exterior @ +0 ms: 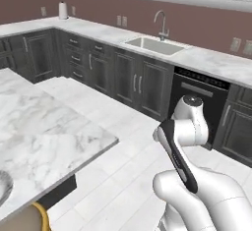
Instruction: Take the chicken drumsticks from the pan and place one on each plate on the dining counter.
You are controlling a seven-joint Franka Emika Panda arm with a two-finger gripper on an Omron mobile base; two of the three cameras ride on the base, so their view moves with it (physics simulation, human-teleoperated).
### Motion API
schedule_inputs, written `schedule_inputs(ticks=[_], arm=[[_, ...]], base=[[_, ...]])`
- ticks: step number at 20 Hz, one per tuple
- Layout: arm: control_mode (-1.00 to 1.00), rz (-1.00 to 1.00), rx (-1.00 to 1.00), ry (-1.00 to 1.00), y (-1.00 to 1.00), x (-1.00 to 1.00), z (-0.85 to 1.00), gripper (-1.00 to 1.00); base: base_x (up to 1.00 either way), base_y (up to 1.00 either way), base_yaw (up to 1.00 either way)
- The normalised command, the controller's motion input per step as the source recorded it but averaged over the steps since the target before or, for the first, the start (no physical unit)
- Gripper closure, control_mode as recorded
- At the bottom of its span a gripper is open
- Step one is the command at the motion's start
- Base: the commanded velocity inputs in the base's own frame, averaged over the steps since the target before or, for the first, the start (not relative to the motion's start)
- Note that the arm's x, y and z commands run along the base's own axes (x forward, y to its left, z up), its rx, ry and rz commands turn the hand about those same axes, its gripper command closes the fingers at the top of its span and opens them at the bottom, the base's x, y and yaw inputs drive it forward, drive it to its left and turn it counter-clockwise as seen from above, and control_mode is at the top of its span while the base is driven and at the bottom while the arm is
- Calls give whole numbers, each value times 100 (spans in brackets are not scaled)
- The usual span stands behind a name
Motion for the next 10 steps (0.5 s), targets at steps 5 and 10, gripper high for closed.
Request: schedule_inputs(ticks=[5,10], arm=[[100,0,0,0,0,0,0,-100],[100,0,0,0,0,0,0,-100]], base=[[72,-77,0],[97,-50,8]])
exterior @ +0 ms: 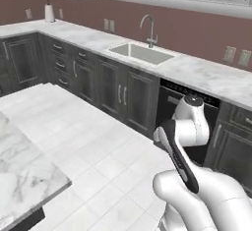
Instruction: Take the chicken drumsticks from the pan and place one on each plate on the dining counter.
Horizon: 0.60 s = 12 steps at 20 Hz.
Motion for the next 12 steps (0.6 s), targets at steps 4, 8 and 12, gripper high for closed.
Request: schedule_inputs(ticks=[4,8,12], arm=[[100,0,0,0,0,0,0,-100],[100,0,0,0,0,0,0,-100],[100,0,0,0,0,0,0,-100]], base=[[100,-22,31],[100,-15,42],[99,-14,46]])
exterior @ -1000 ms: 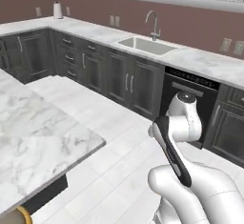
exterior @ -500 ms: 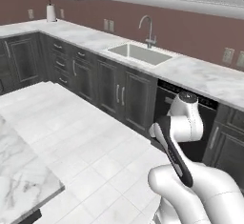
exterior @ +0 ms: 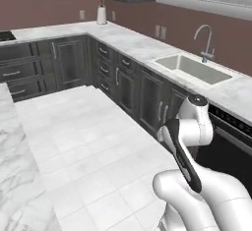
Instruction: Take the chicken drumsticks from the pan and place one on each plate on the dining counter.
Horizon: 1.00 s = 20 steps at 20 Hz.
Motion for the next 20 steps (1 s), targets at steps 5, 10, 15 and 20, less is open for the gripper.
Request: schedule_inputs(ticks=[5,10,15,20], arm=[[100,0,0,0,0,0,0,-100],[100,0,0,0,0,0,0,-100],[100,0,0,0,0,0,0,-100],[100,0,0,0,0,0,0,-100]], base=[[100,-12,36],[100,-4,26],[100,0,24],[100,0,20]])
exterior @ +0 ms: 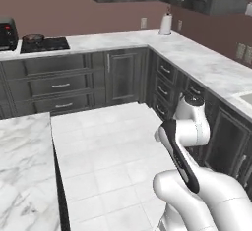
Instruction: Take the chicken drumsticks from the pan and place one on each plate on the dining counter.
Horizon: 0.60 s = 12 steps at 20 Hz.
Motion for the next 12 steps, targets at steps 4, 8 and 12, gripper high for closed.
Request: schedule_inputs(ticks=[4,8,12], arm=[[100,0,0,0,0,0,0,-100],[100,0,0,0,0,0,0,-100],[100,0,0,0,0,0,0,-100]], base=[[100,0,19],[100,0,17],[100,0,17]])
